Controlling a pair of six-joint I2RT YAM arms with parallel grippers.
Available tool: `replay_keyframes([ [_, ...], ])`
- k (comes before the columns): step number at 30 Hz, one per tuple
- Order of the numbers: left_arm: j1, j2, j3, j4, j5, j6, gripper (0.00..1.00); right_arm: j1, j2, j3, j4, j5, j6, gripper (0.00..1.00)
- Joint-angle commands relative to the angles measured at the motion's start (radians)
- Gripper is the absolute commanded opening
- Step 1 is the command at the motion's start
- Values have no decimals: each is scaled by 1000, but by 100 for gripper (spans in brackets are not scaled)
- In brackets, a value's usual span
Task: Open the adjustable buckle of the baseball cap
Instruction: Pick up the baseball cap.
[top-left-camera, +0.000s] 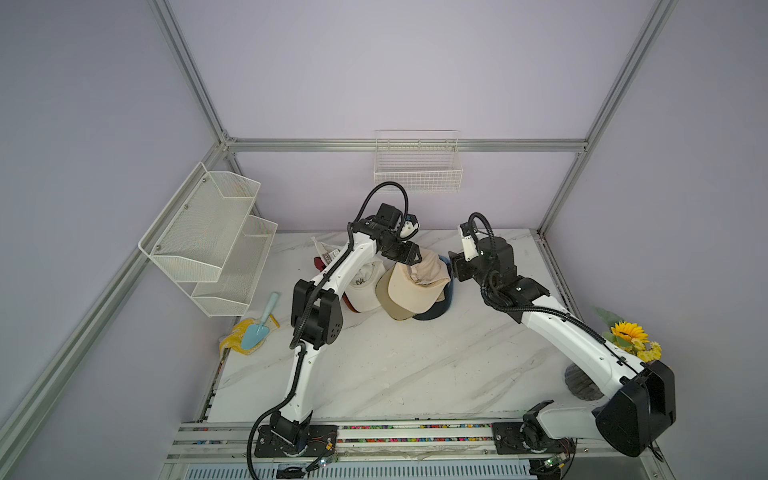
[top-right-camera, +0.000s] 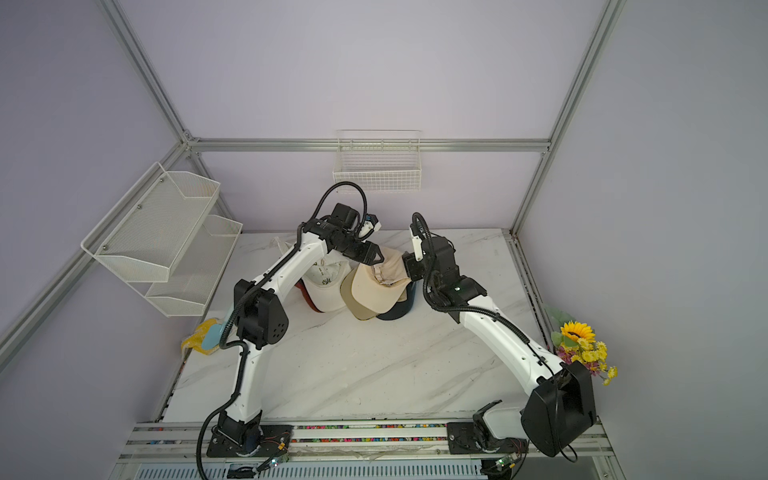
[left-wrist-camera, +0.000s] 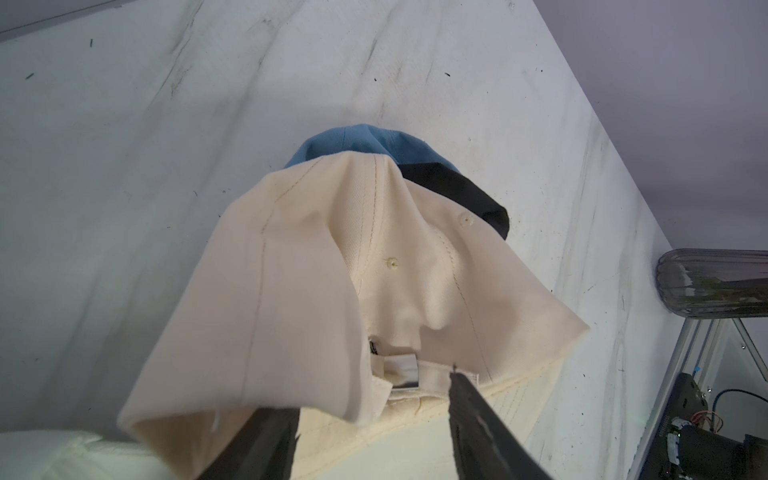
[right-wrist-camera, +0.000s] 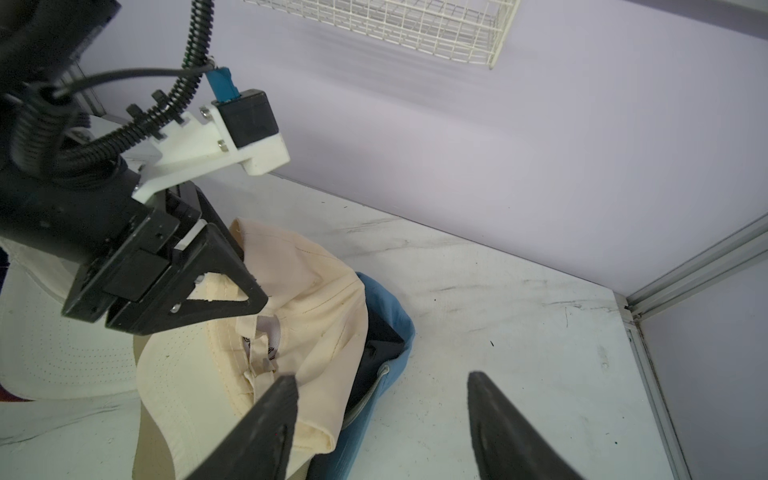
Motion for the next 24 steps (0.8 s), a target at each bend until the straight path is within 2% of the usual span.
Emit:
replay_keyframes([
  [1, -4, -39, -6, 5, -3, -5, 58, 5, -19, 11, 27, -11, 6, 67],
  [8, -5, 4, 37, 11, 23, -27, 58, 5, -20, 12, 26, -11, 10, 68],
  [11, -10, 40, 67, 14, 26, -37, 54, 5, -29, 13, 26, -11, 10, 67],
  [17, -11, 76, 97, 27, 20, -54, 30, 4, -37, 8, 35, -10, 10, 67],
  [22, -11, 61, 107, 37, 10, -69, 0, 5, -37, 9, 37, -11, 10, 67],
  [24, -11, 27, 105, 38, -6, -78, 0, 4, -38, 10, 36, -10, 9, 67],
])
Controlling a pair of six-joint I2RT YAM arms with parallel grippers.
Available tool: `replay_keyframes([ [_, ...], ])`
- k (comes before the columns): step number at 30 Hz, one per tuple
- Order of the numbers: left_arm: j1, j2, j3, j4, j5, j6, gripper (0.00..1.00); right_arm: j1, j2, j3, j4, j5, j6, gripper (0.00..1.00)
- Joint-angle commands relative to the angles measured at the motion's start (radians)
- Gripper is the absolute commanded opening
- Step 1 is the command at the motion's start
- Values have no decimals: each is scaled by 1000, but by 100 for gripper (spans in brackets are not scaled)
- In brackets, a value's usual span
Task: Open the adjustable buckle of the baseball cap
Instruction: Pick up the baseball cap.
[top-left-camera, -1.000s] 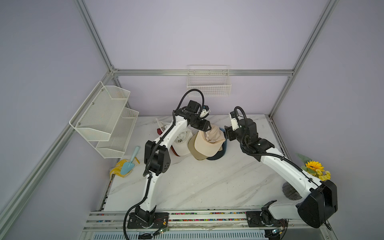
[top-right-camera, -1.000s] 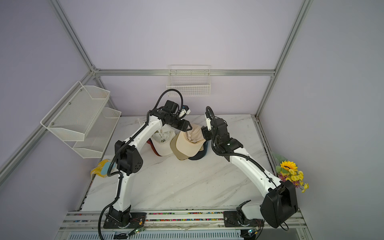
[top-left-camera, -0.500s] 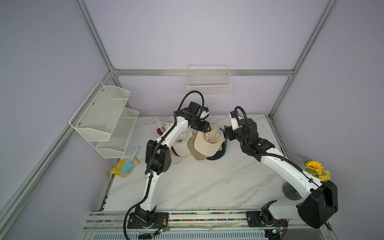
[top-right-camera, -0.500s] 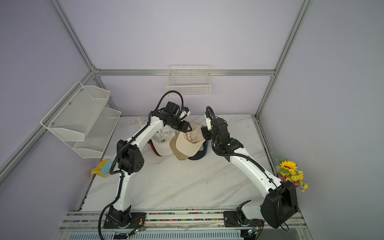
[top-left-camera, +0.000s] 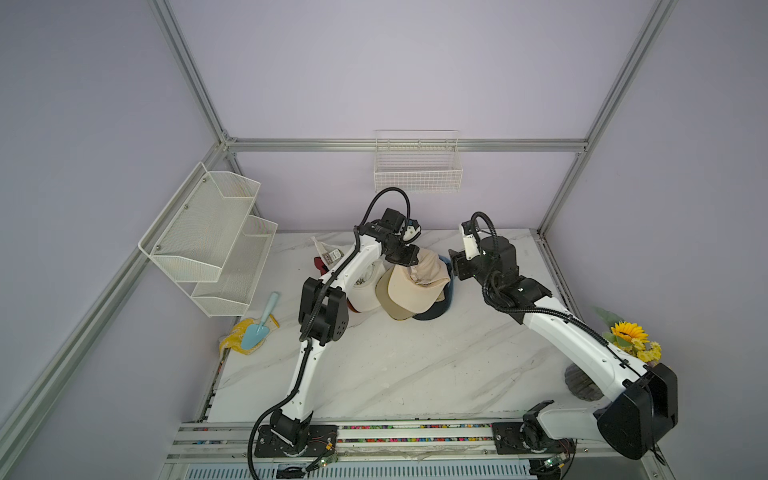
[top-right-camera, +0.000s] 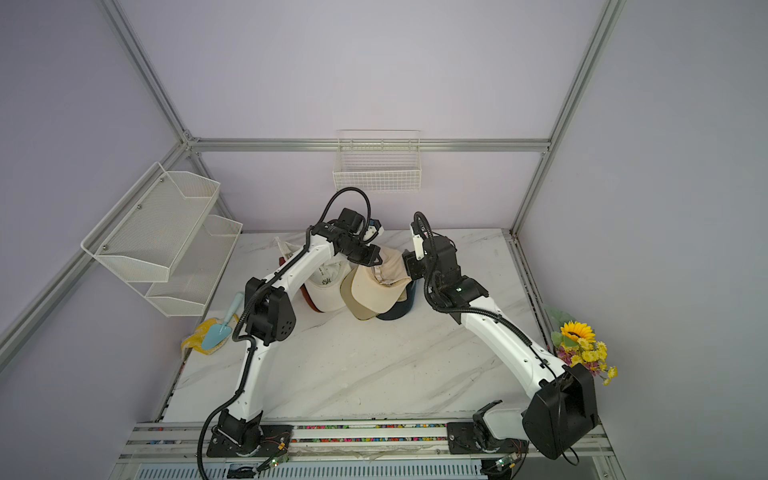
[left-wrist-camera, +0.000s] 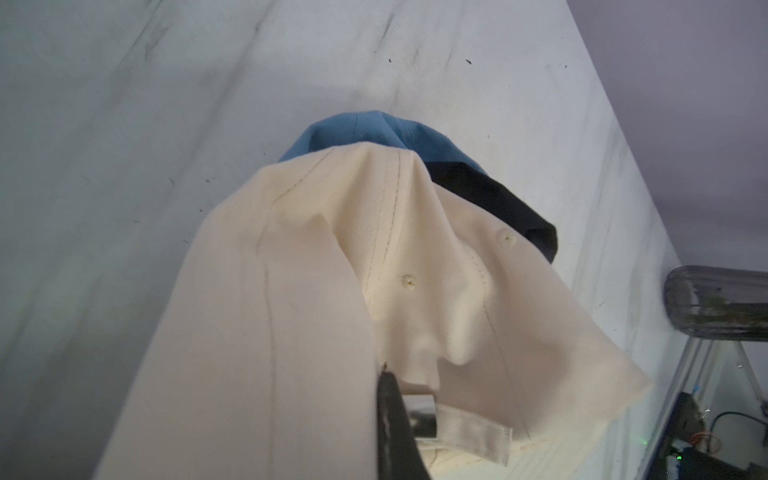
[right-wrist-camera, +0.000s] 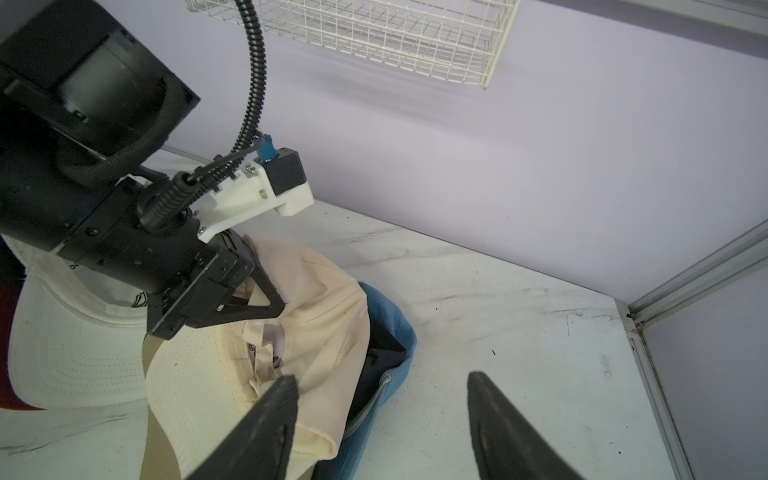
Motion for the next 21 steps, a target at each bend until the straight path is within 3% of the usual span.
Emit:
replay_keyframes([
  [1, -3, -85, 47, 24, -11, -26, 0, 4, -26, 11, 21, -4, 3, 67],
  [12, -5, -329, 12, 26, -69, -145, 0, 48, -44, 17, -9, -63, -61, 68],
  [21, -7, -381, -9, 32, -72, -219, 0, 154, -58, -30, 49, 40, -153, 70],
])
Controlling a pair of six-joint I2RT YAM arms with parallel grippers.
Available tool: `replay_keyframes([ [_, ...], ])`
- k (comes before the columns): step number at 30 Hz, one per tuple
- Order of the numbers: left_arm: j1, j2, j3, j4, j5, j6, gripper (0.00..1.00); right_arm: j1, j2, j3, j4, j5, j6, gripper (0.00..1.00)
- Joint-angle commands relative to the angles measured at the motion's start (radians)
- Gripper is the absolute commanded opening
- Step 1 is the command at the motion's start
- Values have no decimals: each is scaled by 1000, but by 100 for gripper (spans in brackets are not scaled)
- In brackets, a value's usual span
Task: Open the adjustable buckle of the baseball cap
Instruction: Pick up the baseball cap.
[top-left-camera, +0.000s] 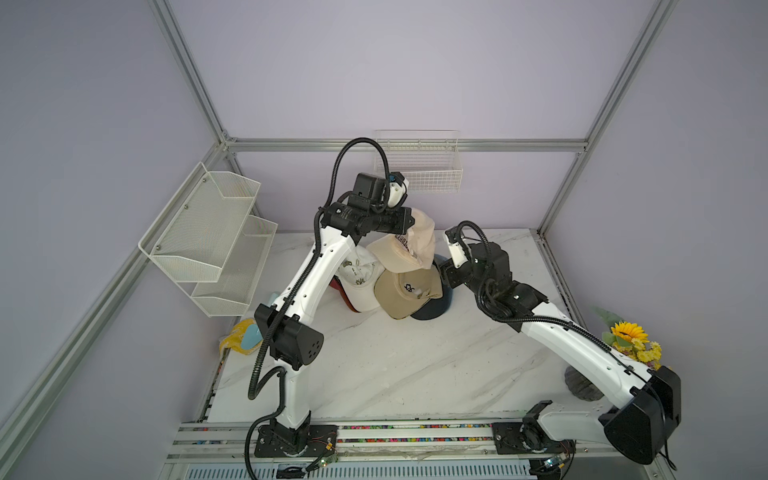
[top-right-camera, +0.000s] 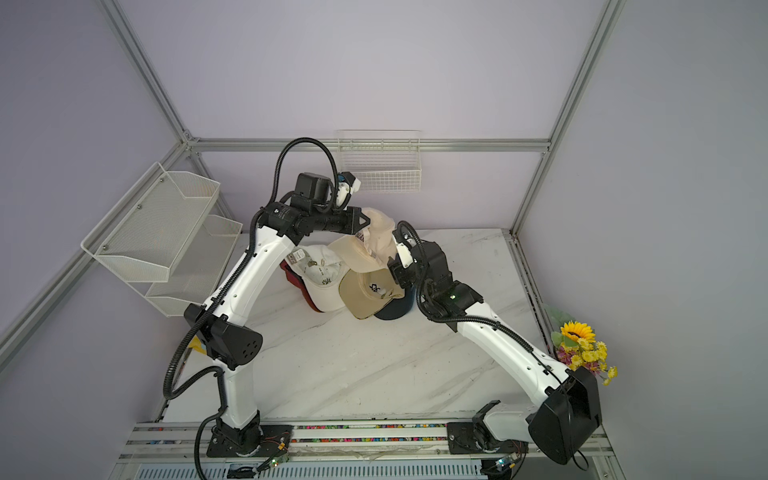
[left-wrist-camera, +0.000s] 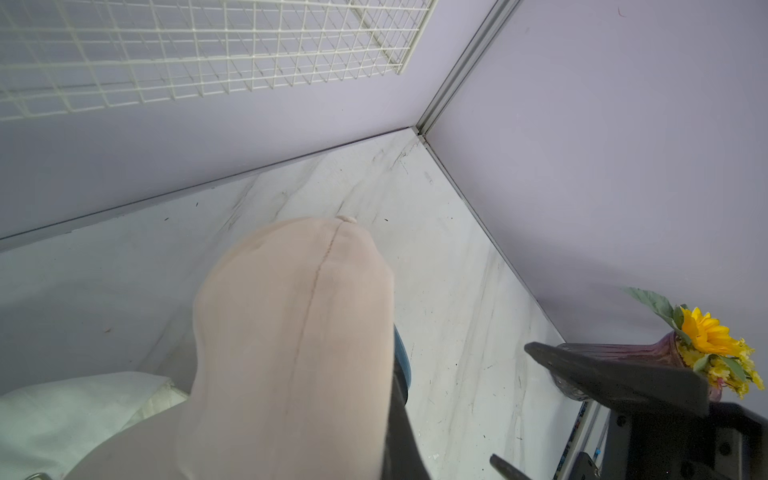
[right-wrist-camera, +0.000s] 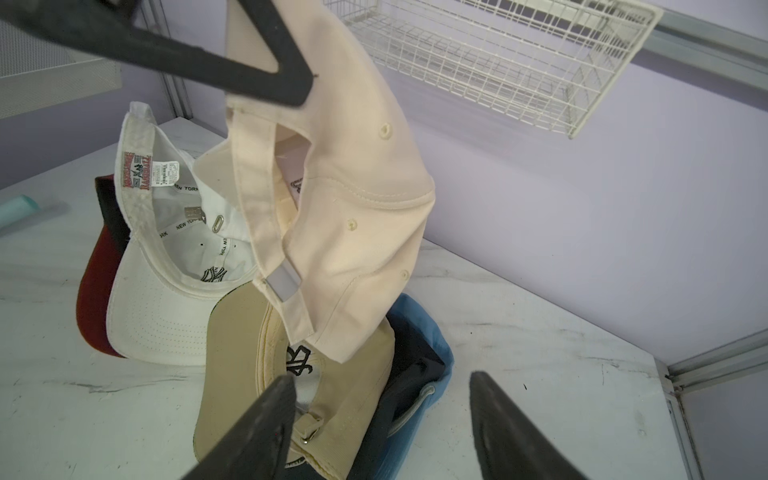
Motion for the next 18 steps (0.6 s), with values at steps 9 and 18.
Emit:
replay_keyframes([
  [9, -6, -47, -11, 33, -72, -92, 0, 95, -30, -106, 147, 89, -122, 71],
  [18, -6, -79, 2, 43, -97, -131, 0, 125, -7, -162, 242, 121, -130, 72],
])
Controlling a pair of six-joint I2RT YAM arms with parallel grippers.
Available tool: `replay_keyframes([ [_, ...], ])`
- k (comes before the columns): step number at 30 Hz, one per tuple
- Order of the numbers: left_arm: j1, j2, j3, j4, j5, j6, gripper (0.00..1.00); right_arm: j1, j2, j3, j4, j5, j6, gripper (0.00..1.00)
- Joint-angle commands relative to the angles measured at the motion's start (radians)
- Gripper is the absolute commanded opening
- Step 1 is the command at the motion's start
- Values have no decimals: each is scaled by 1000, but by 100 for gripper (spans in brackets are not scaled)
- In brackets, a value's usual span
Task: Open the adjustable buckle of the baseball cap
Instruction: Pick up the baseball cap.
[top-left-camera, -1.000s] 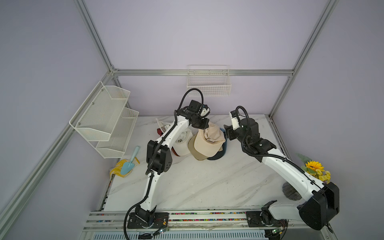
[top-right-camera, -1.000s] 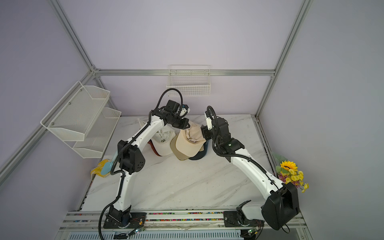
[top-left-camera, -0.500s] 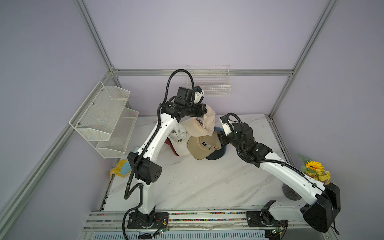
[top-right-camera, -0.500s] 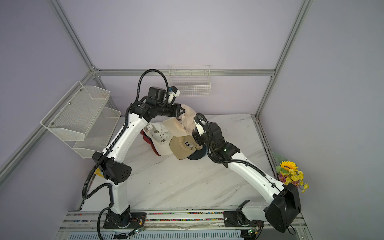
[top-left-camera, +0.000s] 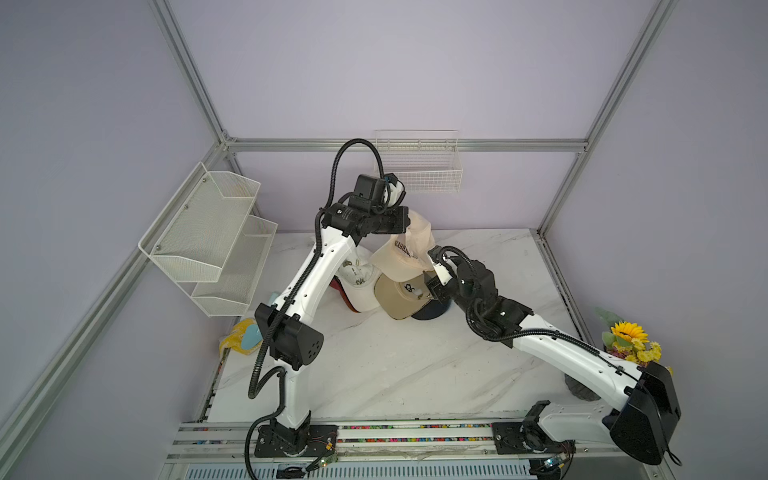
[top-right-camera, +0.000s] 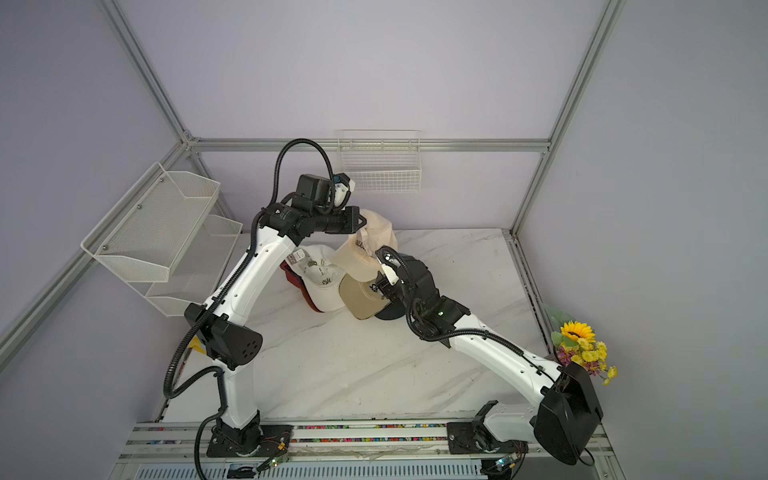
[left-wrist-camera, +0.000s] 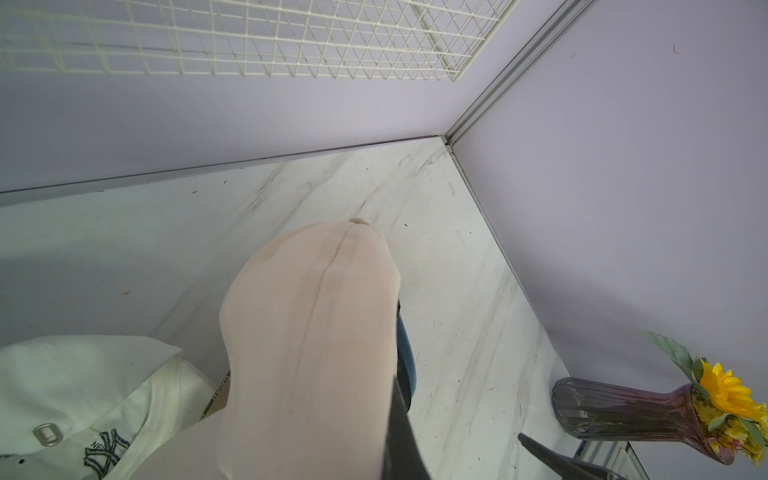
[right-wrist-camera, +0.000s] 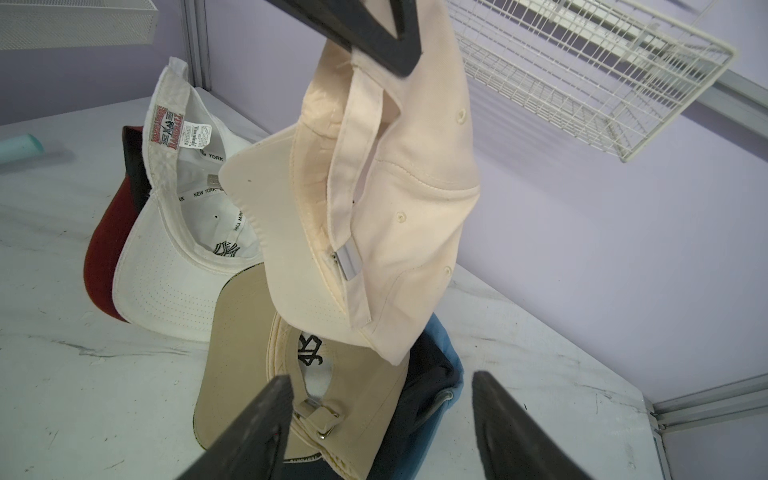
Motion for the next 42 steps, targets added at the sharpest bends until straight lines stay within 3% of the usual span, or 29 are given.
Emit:
replay_keyframes([
  [1, -5, -77, 21, 44, -11, -38, 0, 15, 12, -32, 107, 35, -32, 73],
  [14, -5, -113, 44, 45, -42, -66, 0, 37, 125, -60, 267, -1, -13, 74],
  [27, -5, -161, 38, 49, -1, -81, 0, 30, 275, -28, 514, 141, -99, 73],
  [34, -5, -188, 26, 50, 24, -80, 0, 4, 270, -30, 600, 138, -105, 71],
  [38, -5, -194, 27, 49, 54, -84, 0, -1, 258, -24, 646, 145, -124, 62],
  [42, -5, -207, 19, 50, 74, -86, 0, -14, 232, -29, 683, 131, -115, 34],
])
